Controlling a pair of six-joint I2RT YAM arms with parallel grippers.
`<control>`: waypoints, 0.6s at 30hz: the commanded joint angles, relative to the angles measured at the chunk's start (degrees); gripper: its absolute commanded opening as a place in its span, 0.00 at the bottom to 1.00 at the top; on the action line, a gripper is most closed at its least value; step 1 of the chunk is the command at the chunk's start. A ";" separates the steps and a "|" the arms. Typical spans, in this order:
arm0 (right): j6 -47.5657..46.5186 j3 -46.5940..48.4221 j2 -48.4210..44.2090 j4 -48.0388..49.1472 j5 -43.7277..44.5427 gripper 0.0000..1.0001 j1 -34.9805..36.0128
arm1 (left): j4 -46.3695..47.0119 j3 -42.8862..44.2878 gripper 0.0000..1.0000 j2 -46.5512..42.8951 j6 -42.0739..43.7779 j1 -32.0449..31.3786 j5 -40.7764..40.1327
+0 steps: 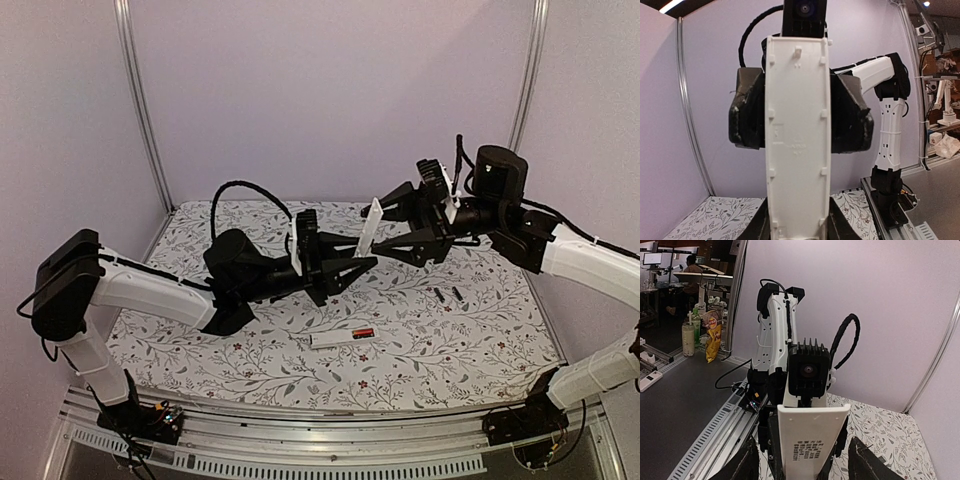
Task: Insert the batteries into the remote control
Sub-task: Pass from the left arm to the right
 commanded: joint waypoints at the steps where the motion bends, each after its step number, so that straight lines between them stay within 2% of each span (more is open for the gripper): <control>1: 1.57 1.92 1.96 2.46 -2.55 0.57 0.98 | 0.42 1.16 0.18 0.46 -0.48 -0.75 1.18; 14: 3.21 2.30 3.14 3.58 -1.79 0.29 1.17 | 0.25 1.13 0.19 0.57 -0.06 -0.75 0.59; 15: 3.62 2.36 3.09 3.46 -1.29 0.27 1.13 | 0.13 1.05 0.24 0.54 -0.04 -0.68 0.33; 17: 4.47 2.92 3.05 2.07 0.25 0.25 1.11 | -0.68 0.65 0.50 -0.13 0.36 -0.68 -0.87; 18: 4.80 3.41 3.08 0.89 1.63 0.23 1.11 | -1.29 0.20 0.57 -0.57 0.73 -0.73 -2.13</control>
